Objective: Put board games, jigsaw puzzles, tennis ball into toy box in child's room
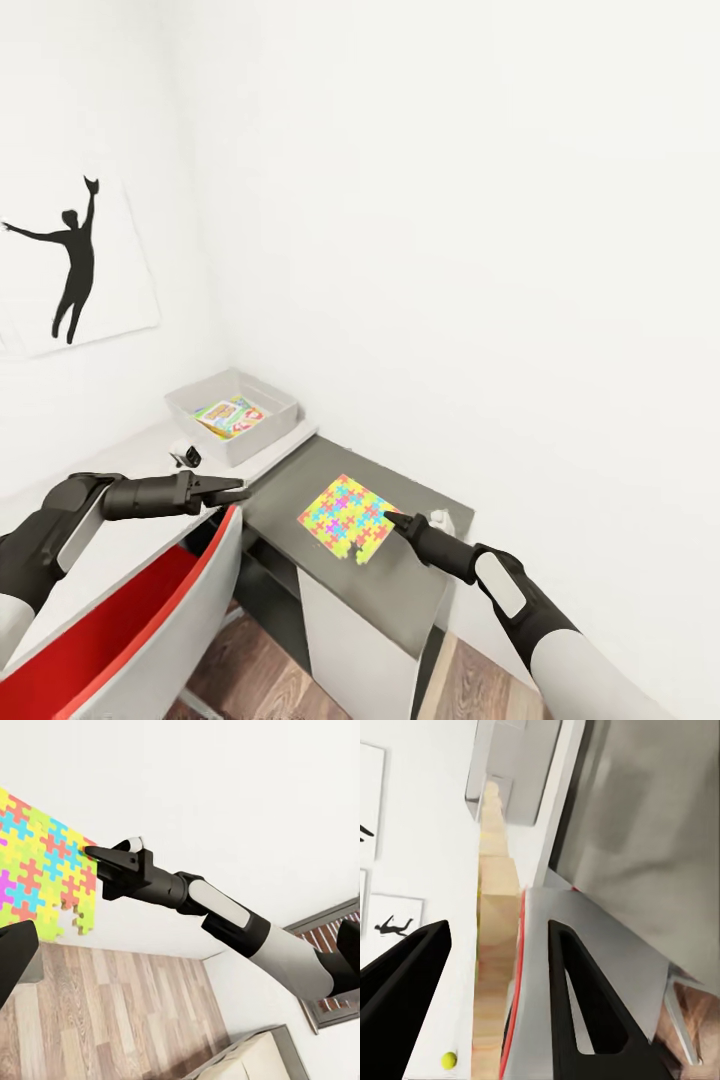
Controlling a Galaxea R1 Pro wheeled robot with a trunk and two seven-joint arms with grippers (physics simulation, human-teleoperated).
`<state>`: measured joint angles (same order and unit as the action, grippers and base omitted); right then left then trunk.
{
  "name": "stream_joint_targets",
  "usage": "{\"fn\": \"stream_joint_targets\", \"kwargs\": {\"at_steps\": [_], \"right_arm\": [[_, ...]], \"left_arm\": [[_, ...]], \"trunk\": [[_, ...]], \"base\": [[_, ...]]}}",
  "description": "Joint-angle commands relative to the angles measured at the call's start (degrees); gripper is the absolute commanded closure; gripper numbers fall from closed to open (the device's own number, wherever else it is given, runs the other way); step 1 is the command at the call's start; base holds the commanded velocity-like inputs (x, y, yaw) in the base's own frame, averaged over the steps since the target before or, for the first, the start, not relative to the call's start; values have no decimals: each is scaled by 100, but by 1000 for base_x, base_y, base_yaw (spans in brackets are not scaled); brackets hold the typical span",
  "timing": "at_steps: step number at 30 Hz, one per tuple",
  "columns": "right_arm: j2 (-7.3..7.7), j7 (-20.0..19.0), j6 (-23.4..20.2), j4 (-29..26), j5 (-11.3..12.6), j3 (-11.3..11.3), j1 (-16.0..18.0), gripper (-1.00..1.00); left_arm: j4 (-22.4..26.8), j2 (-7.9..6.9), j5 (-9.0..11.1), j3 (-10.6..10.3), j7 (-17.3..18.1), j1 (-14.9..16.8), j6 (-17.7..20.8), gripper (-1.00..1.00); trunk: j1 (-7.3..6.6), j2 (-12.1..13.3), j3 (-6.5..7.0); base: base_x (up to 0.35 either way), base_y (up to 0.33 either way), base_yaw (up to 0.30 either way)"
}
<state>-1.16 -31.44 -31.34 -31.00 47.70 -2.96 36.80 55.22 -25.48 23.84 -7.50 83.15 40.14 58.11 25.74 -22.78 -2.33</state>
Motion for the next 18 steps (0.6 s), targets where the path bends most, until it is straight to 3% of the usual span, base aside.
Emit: {"fn": "stream_joint_targets", "kwargs": {"at_steps": [1,12,18], "right_arm": [[2,5,-32,-2,37,-6,4,100],[2,3,-38,-2,35,-8,3,100],[2,-5,-38,-2,38,-4,3,100]], "left_arm": [[-2,-7,15,-16,17,6,60,-100],[-44,-16,40,-15,25,3,64,-100],[-46,-13,42,-15,20,1,61,-100]], "trunk": [[4,-13,-14],[4,-13,-14],[4,-13,-14]], "base": [[0,0,288],[0,0,285],[108,0,90]]}}
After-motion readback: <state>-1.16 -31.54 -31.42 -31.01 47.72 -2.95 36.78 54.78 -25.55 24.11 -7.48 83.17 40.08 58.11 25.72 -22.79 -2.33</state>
